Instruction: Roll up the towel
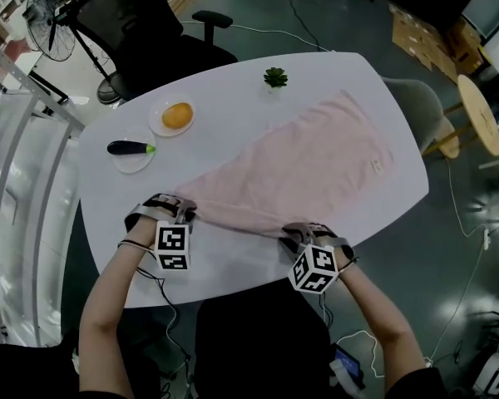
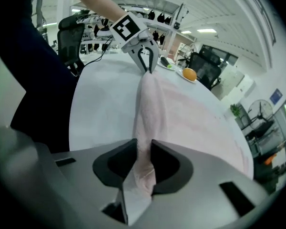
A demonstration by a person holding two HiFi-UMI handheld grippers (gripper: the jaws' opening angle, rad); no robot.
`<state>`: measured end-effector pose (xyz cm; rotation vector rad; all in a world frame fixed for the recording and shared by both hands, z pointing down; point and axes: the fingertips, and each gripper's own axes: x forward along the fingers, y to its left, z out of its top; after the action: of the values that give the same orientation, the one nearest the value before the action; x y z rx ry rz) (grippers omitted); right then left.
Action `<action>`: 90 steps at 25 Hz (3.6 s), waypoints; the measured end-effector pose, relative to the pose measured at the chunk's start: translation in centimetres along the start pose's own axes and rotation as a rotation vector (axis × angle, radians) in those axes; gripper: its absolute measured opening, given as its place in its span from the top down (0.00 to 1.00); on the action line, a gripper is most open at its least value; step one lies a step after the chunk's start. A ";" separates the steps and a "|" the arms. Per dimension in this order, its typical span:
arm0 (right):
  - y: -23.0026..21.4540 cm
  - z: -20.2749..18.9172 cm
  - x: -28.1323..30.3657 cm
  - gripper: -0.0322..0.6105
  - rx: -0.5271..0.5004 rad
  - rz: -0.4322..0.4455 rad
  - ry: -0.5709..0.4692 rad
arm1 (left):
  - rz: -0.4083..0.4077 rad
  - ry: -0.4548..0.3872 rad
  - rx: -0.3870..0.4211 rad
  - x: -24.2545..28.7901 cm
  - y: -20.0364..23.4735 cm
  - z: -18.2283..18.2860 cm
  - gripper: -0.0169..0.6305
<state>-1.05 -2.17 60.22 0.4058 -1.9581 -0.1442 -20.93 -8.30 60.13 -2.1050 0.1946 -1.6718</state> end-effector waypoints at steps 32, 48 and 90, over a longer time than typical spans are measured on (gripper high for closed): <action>6.9 -0.9 -3.2 0.89 0.099 0.396 -0.046 | -0.218 0.044 -0.106 -4.3 -9.1 1.9 0.92; -3.1 -1.7 -0.9 0.88 0.667 0.557 -0.066 | -0.373 0.010 -0.355 -1.2 -2.2 0.2 0.92; 2.6 -2.0 -3.0 0.61 0.084 0.191 -0.064 | -0.110 -0.010 -0.243 -2.1 -5.4 0.0 0.62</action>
<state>1.32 1.46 59.20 0.2701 -2.0591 0.0487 -22.38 -2.73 60.52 -2.3388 0.2964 -1.7777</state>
